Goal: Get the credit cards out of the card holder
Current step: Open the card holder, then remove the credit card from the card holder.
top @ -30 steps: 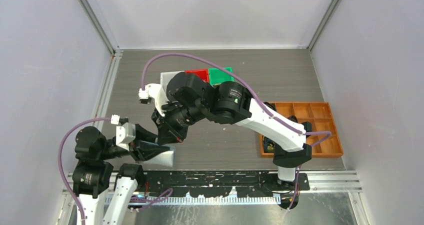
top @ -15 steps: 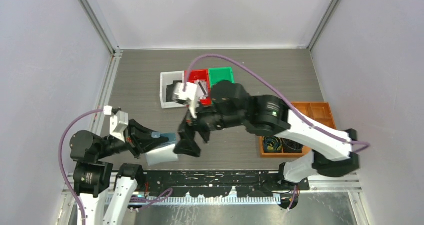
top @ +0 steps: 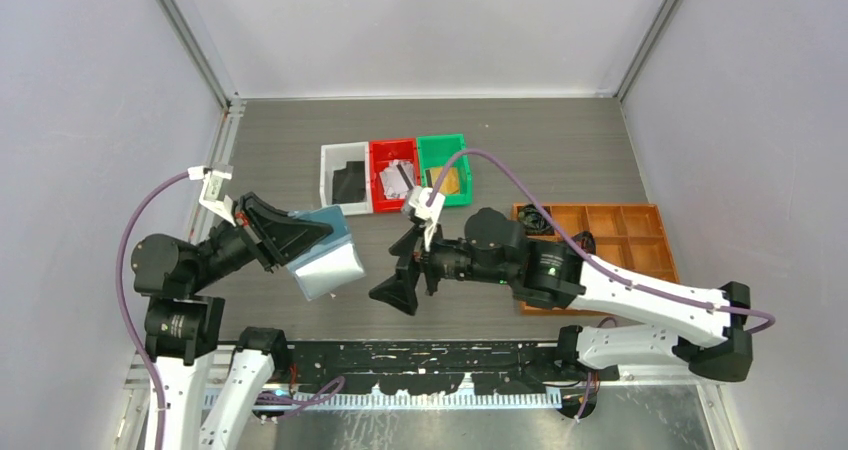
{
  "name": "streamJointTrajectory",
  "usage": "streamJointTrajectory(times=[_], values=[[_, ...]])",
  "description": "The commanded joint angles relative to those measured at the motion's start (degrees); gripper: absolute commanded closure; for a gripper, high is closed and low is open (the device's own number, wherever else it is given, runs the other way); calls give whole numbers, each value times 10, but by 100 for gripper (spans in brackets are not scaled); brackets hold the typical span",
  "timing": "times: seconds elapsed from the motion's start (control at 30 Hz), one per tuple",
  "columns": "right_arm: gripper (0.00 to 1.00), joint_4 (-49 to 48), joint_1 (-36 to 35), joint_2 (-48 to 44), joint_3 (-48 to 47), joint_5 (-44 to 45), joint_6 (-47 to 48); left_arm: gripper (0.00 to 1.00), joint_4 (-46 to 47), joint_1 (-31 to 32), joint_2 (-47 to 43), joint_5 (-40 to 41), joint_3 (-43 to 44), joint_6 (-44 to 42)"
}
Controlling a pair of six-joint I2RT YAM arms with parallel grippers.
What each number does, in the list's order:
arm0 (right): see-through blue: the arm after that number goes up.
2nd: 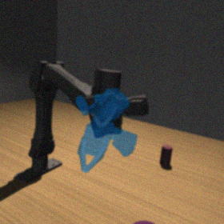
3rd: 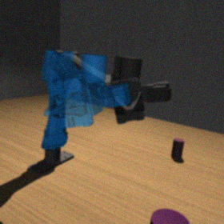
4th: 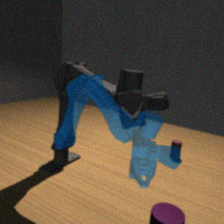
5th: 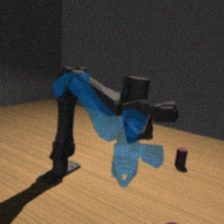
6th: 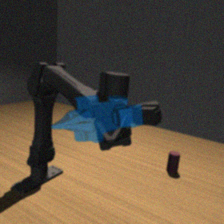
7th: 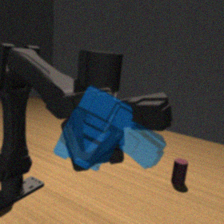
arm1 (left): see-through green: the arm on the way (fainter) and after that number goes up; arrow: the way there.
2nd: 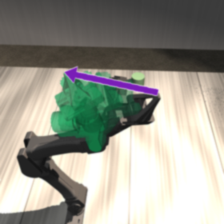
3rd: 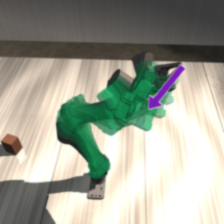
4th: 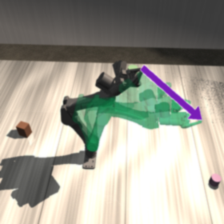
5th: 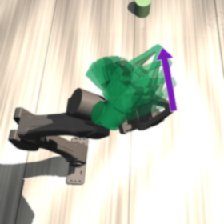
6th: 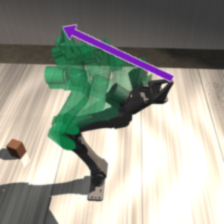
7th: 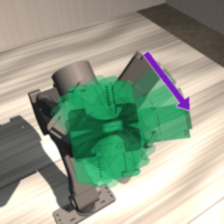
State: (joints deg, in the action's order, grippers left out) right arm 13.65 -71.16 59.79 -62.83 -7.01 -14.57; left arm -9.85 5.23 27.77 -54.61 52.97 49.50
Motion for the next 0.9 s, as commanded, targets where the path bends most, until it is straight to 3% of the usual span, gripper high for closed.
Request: streamJointTrajectory(times=[0.0,0.17,0.4,0.87], values=[[1,-124,8,21,7,30,-35,100,48,0,-2,35,29,62],[1,-181,19,30,25,10,-65,100,29,-1,1,25,52,63],[1,-232,37,31,51,47,-94,100,10,-1,-1,24,73,70],[0,-339,51,75,25,-58,-156,100,-10,0,2,24,90,69]])
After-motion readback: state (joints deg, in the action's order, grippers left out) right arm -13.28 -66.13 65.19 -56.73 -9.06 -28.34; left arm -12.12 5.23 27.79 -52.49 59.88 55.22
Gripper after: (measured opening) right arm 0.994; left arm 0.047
